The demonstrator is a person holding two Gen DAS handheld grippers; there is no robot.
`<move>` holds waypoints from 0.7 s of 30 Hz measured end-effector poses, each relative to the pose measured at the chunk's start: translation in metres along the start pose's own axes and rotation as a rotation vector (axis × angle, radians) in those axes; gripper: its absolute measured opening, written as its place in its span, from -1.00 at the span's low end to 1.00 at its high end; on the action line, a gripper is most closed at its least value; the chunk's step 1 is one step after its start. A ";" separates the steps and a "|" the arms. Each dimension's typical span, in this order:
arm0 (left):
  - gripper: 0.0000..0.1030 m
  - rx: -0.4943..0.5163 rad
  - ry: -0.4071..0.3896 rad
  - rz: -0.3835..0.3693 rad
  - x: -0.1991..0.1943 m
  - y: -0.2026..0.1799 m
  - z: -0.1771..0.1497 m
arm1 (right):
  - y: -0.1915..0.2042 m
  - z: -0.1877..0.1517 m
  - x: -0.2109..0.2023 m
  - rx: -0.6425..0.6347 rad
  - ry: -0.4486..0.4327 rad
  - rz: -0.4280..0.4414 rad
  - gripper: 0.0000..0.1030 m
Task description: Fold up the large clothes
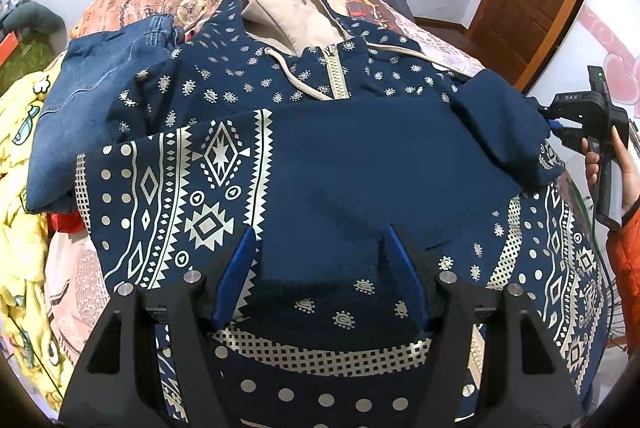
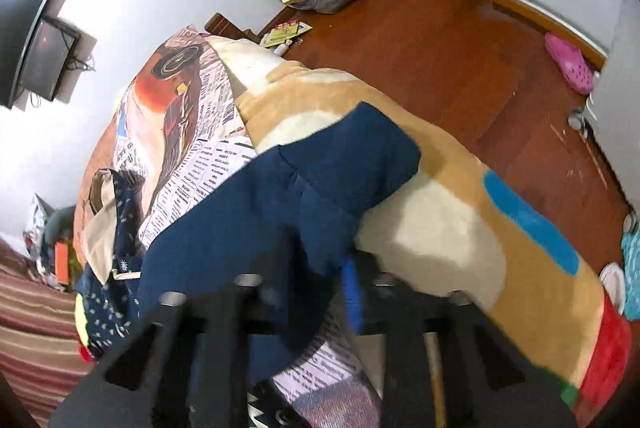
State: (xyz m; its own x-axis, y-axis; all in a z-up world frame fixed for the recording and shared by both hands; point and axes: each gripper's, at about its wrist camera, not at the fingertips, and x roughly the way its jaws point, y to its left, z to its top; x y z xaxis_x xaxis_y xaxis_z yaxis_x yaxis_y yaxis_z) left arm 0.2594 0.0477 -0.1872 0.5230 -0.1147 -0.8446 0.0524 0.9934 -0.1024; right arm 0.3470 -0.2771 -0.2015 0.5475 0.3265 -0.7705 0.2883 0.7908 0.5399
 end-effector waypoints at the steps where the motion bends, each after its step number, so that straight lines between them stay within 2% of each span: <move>1: 0.28 -0.001 -0.004 0.001 -0.001 0.001 0.000 | 0.003 -0.001 -0.005 -0.015 -0.012 0.005 -0.82; 5: 0.28 -0.001 -0.026 0.004 -0.011 0.003 0.001 | 0.029 -0.002 -0.028 -0.116 -0.078 0.021 -0.85; 13: 0.28 -0.020 -0.091 -0.007 -0.037 0.013 0.002 | 0.127 -0.026 -0.100 -0.342 -0.140 0.215 -0.85; 17: 0.28 -0.034 -0.125 -0.008 -0.053 0.023 -0.001 | 0.177 -0.055 -0.116 -0.451 -0.118 0.300 -0.86; 21: 0.28 -0.059 -0.154 -0.001 -0.069 0.038 -0.005 | 0.219 -0.094 -0.104 -0.538 -0.029 0.368 -0.86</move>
State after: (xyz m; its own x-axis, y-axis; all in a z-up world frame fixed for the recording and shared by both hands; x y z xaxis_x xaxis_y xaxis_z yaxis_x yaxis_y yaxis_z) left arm 0.2211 0.0934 -0.1360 0.6471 -0.1087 -0.7546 0.0055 0.9904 -0.1380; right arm 0.2794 -0.0896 -0.0348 0.5587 0.6172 -0.5539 -0.3515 0.7812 0.5160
